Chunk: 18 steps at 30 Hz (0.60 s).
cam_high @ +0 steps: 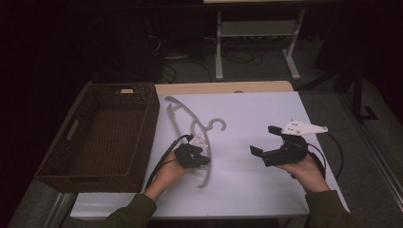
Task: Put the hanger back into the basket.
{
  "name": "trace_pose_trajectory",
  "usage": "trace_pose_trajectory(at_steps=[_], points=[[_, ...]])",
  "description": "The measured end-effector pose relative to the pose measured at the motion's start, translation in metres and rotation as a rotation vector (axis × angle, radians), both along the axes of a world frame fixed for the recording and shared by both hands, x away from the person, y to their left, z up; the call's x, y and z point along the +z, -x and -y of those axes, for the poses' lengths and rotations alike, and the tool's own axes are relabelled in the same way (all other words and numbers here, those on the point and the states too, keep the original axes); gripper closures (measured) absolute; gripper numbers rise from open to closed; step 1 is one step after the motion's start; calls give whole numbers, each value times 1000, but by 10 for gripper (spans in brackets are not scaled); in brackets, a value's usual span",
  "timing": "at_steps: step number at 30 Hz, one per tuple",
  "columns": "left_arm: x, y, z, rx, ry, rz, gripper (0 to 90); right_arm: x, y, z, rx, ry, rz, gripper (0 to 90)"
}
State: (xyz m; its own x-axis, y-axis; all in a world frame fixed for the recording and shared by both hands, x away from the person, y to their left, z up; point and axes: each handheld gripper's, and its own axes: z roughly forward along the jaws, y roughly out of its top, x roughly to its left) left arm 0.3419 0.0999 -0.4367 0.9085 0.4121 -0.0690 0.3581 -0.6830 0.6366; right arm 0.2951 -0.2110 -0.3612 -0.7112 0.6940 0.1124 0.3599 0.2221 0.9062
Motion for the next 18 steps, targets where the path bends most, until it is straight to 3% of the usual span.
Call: trace_pose_trajectory(at_steps=[8, 15, 18], points=[[0, 4, 33, -76, 7, -5, 900, 0, 0, 1, -3, -3, 0, 0], [-1, 9, 75, -136, 45, -22, 900, 1, 0, 5, -7, -9, 2, 0], [-1, 11, 82, -142, 58, -21, 900, 1, 0, 5, -7, -12, 3, 0]])
